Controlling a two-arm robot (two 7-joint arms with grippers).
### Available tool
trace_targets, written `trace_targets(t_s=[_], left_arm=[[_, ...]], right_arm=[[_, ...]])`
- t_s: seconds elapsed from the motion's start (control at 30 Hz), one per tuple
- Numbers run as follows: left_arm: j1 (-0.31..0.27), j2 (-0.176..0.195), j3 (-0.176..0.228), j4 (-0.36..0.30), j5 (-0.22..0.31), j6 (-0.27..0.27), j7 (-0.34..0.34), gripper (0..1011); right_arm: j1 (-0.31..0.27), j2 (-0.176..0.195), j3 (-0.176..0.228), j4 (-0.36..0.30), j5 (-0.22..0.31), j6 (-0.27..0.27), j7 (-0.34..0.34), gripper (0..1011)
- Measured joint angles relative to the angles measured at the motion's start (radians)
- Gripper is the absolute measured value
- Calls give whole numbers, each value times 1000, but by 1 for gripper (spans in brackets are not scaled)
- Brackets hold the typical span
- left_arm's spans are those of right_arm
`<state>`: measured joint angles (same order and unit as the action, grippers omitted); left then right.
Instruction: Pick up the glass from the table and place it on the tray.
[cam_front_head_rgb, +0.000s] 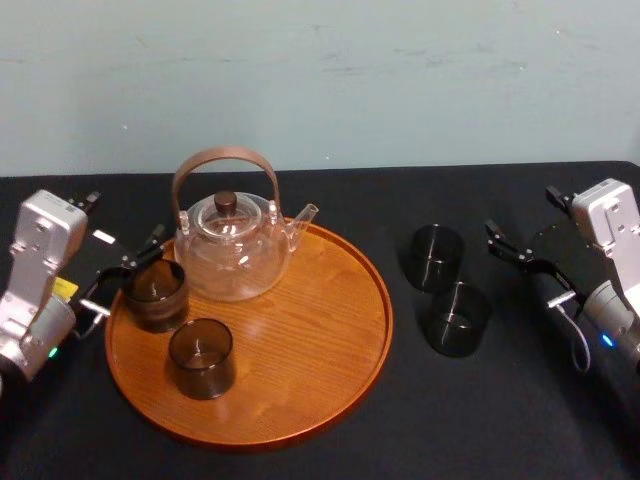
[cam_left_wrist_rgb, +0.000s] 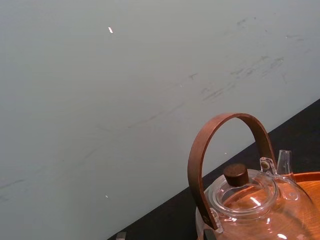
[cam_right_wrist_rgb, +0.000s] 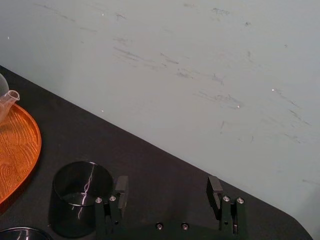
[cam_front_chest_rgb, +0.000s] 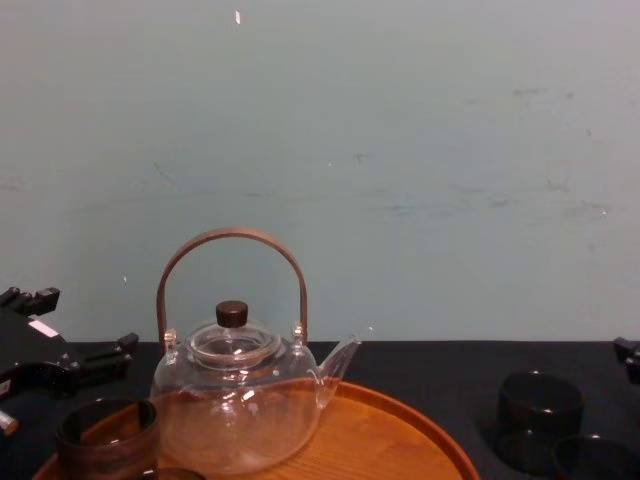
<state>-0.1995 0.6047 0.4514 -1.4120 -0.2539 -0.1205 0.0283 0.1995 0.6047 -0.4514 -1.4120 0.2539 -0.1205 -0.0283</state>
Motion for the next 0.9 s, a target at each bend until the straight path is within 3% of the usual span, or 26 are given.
trace_targets(t_s=[0.2, 0.4, 0.9], left_arm=[[0, 0, 0, 0, 0, 0, 0, 1001], [0, 0, 0, 0, 0, 0, 0, 1001], [0, 0, 0, 0, 0, 0, 0, 1001]], right_arm=[[0, -1, 1, 1, 0, 0, 1, 1002], [3, -12, 13, 10, 16, 2, 46, 1002], [-97, 16, 44, -145, 19, 46, 99, 1002]])
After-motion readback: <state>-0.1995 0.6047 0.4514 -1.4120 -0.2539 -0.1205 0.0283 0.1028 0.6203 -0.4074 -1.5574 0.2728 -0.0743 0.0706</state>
